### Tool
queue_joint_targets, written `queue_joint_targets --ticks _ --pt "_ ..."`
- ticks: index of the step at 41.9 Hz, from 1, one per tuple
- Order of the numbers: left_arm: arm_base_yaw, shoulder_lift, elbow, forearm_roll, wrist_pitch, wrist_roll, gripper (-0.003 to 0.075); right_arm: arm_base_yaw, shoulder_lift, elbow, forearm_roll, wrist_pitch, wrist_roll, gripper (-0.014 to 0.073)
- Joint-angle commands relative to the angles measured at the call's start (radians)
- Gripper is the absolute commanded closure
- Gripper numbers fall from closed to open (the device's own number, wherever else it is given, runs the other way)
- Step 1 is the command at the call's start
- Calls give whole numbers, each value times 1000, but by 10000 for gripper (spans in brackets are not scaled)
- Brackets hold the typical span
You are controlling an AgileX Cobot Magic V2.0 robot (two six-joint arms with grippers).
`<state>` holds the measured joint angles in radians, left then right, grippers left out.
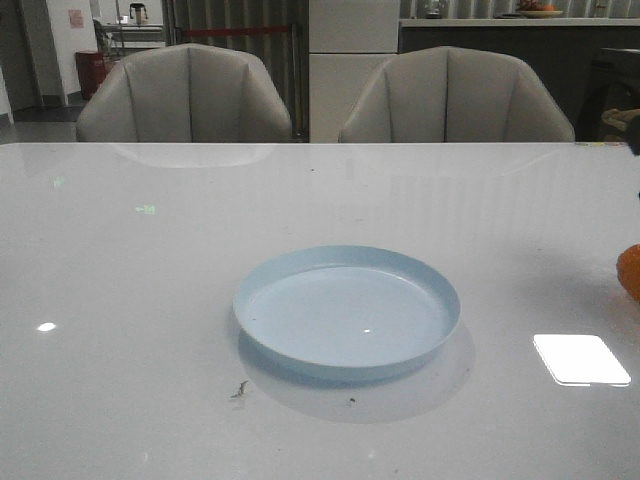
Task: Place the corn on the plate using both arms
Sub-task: 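Lower the right gripper onto the orange corn cob and grasp it, then carry the corn cob over the plate and lower it in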
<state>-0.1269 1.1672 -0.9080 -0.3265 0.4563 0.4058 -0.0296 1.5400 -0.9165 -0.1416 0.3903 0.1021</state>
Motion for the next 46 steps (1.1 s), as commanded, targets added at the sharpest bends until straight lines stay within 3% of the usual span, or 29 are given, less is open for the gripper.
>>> queue_joint_targets --ticks 1,25,35,46 --pt "2 -95 43 -23 -94 1 269 -1 19 -35 -17 -109 -5 79" --pt "2 -275 83 -33 -90 1 269 -1 206 -35 -17 -136 -5 83" --pt "2 -275 83 -33 -92 1 269 0 203 -75 -17 -119 -6 209" --pt "2 -275 83 -33 -92 1 269 104 202 -206 -26 -27 -53 211"
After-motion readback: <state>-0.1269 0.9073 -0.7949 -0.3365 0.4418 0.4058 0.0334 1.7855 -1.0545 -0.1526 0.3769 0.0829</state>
